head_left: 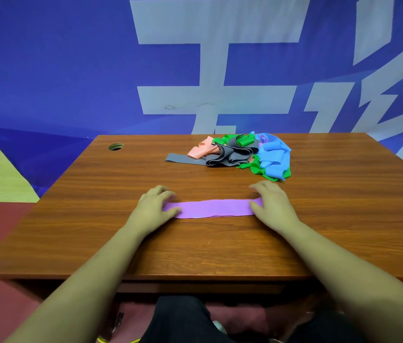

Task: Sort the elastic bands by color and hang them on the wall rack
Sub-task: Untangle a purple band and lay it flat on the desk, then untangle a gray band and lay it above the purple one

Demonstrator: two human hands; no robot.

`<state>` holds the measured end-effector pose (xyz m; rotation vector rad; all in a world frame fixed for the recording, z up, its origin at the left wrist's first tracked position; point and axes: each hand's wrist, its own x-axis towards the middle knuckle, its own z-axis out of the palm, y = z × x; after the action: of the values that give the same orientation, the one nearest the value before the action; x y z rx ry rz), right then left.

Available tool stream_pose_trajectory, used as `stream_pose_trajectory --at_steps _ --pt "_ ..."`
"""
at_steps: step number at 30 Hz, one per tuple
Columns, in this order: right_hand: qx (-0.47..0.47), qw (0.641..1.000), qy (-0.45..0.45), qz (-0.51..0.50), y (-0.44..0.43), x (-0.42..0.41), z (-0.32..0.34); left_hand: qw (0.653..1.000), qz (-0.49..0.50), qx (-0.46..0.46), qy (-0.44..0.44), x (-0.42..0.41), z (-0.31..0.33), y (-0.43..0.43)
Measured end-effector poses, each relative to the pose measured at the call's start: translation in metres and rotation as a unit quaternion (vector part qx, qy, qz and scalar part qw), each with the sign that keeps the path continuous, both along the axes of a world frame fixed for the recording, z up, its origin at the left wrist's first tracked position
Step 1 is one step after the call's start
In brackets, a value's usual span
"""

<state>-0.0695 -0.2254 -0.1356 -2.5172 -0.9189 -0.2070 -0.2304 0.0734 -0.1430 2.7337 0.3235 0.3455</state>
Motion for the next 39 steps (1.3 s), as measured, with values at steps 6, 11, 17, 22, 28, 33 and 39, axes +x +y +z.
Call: stream_pose_trajectory --at_steps 6,11,17,22,28,33,39 --pt "-0.116 0.979 0.114 0.122 0.020 -0.006 0.013 0.989 -0.104 -0.057 0.083 0.003 -0.001 0.005" --pt "-0.139 0.983 0.035 0.111 0.007 -0.005 0.008 0.992 -0.114 -0.047 0.032 -0.001 -0.004 0.009" --pt "-0.097 0.989 0.046 0.102 -0.011 -0.013 -0.012 0.994 -0.103 -0.011 0.034 -0.008 -0.010 0.007" --pt "-0.016 0.996 0.075 0.055 0.000 0.003 0.012 0.997 -0.070 -0.036 -0.015 0.021 0.007 0.001" --pt "0.013 0.998 0.061 0.020 0.054 0.059 0.041 0.995 -0.019 -0.086 -0.055 0.108 0.034 -0.019" --pt "-0.004 0.998 0.056 0.017 0.111 0.104 0.045 0.992 0.030 -0.116 -0.042 0.178 0.029 -0.012" --pt "0.001 0.999 0.050 0.022 0.140 0.139 0.020 0.995 0.017 -0.100 -0.006 0.218 0.004 0.006"
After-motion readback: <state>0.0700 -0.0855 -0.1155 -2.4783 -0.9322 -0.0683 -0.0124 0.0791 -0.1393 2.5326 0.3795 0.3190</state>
